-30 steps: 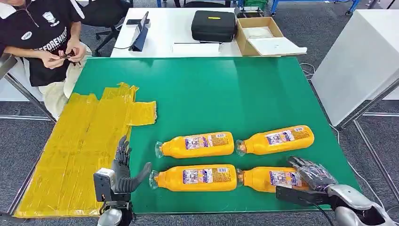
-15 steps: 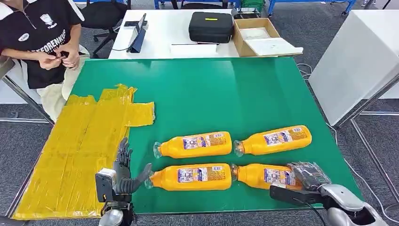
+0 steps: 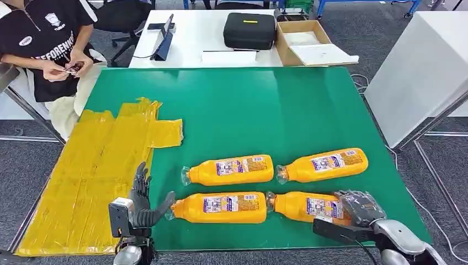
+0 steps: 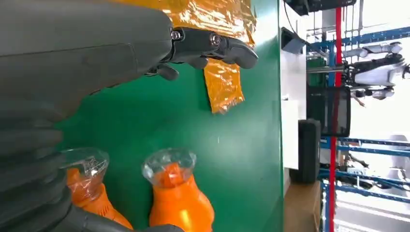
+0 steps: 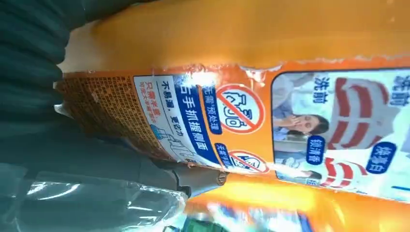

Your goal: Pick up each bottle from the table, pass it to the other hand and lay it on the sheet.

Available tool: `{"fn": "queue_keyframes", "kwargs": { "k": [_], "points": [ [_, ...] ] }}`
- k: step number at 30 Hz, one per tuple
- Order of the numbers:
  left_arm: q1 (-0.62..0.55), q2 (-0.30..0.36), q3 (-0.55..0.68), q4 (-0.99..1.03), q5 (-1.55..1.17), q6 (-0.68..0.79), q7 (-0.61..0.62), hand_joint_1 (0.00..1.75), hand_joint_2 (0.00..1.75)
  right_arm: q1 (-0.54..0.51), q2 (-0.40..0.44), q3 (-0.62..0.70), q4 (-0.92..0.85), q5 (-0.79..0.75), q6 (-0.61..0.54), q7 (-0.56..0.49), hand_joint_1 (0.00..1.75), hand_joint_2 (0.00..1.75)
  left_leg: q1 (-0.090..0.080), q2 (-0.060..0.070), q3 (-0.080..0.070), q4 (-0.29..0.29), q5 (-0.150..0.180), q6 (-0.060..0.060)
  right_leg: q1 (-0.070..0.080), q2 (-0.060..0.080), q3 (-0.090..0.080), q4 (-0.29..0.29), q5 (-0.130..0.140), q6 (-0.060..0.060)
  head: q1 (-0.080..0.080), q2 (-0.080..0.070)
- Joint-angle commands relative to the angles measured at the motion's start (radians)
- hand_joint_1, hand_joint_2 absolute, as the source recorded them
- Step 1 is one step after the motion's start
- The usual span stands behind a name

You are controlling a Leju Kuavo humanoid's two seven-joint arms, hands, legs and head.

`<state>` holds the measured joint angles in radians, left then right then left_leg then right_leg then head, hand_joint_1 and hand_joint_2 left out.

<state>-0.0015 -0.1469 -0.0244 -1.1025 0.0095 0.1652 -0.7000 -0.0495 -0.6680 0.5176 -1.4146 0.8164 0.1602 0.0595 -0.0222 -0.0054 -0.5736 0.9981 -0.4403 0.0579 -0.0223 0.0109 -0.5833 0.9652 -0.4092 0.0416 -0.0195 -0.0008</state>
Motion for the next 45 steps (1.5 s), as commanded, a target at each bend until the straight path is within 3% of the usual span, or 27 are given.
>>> {"fn": "queue_keyframes", "kwargs": {
  "k": [1,3,6,7,10,12,17,19,23,31,35,45],
  "points": [
    [0.017,-0.002,0.085,-0.014,-0.037,-0.007,0.019,0.0,1.75,0.066,0.141,-0.237,-0.214,0.086,-0.086,-0.01,1.75,1.75,0.002,0.003,0.001,0.0,-0.002,-0.005,0.002,0.002,0.0,-0.001,-0.001,-0.003,0.0,0.0],
    [0.022,-0.005,0.092,-0.025,-0.046,-0.01,0.024,0.0,1.75,0.071,0.166,-0.254,-0.232,0.106,-0.092,-0.009,1.75,1.75,0.002,0.004,0.0,0.0,-0.002,-0.005,0.002,0.002,0.0,-0.001,0.0,-0.003,0.0,0.0],
    [0.031,-0.016,0.116,-0.047,-0.073,-0.02,0.043,0.0,1.75,0.142,0.263,-0.331,-0.33,0.143,-0.216,-0.031,1.75,1.75,0.002,0.001,-0.002,-0.001,-0.001,-0.003,0.002,0.0,-0.003,-0.001,0.0,-0.002,0.0,0.0],
    [0.035,-0.018,0.125,-0.053,-0.082,-0.022,0.048,0.0,1.75,0.181,0.3,-0.348,-0.376,0.176,-0.277,-0.035,1.75,1.75,0.003,0.001,0.001,0.0,-0.003,-0.008,0.003,-0.001,0.001,-0.002,-0.002,-0.005,0.0,0.0],
    [0.031,-0.019,0.132,-0.05,-0.105,-0.034,0.048,0.0,1.75,0.225,0.391,-0.329,-0.418,0.133,-0.376,-0.11,1.75,1.75,0.002,-0.001,-0.002,-0.001,-0.001,-0.005,0.002,-0.003,-0.002,-0.001,-0.001,-0.003,0.0,0.0],
    [0.021,-0.025,0.13,-0.047,-0.112,-0.04,0.047,0.0,1.75,0.204,0.437,-0.283,-0.366,0.134,-0.413,-0.139,1.75,1.75,0.003,0.0,-0.002,-0.001,-0.001,-0.005,0.003,-0.002,-0.002,-0.002,-0.001,-0.003,0.0,0.0],
    [-0.008,-0.026,0.049,-0.052,-0.161,-0.071,0.054,0.0,1.75,0.081,0.566,-0.171,-0.087,-0.162,-0.552,-0.373,1.75,1.75,0.004,0.002,-0.002,-0.002,0.0,-0.005,0.003,0.001,-0.003,-0.003,0.001,-0.003,0.0,0.0],
    [-0.012,-0.028,0.029,-0.066,-0.164,-0.07,0.067,0.0,1.75,0.049,0.589,-0.143,-0.014,-0.182,-0.585,-0.4,1.75,1.75,0.004,0.002,-0.003,-0.002,0.0,-0.004,0.003,0.001,-0.003,-0.004,0.001,-0.003,0.0,0.0],
    [-0.012,-0.015,-0.07,-0.162,-0.134,-0.148,0.108,0.0,1.75,-0.035,0.732,-0.113,0.184,-0.417,-0.64,-0.618,1.75,1.75,0.005,0.005,-0.002,-0.002,0.001,-0.008,0.004,0.002,-0.003,-0.003,0.001,-0.004,0.0,0.0],
    [-0.032,-0.009,-0.152,-0.235,-0.074,-0.216,0.174,0.0,1.75,-0.084,0.789,-0.098,0.277,-0.468,-0.654,-0.659,1.75,1.75,0.003,0.0,-0.005,0.0,0.002,-0.005,0.002,-0.001,-0.005,0.0,0.0,-0.003,0.001,0.0],
    [-0.067,0.014,-0.237,-0.301,0.007,-0.332,0.179,0.0,1.75,-0.112,0.828,-0.117,0.336,-0.481,-0.645,-0.677,1.75,1.75,0.004,0.001,-0.004,0.0,0.002,-0.006,0.002,-0.001,-0.004,0.0,0.0,-0.003,0.0,0.0],
    [-0.085,0.016,-0.331,-0.392,0.021,-0.3,0.227,0.0,1.75,-0.157,0.882,-0.041,0.454,-0.419,-0.615,-0.654,1.75,1.75,0.003,0.0,-0.005,0.0,0.002,-0.007,0.002,-0.001,-0.005,0.0,-0.001,-0.003,0.0,0.0]
  ]
}}
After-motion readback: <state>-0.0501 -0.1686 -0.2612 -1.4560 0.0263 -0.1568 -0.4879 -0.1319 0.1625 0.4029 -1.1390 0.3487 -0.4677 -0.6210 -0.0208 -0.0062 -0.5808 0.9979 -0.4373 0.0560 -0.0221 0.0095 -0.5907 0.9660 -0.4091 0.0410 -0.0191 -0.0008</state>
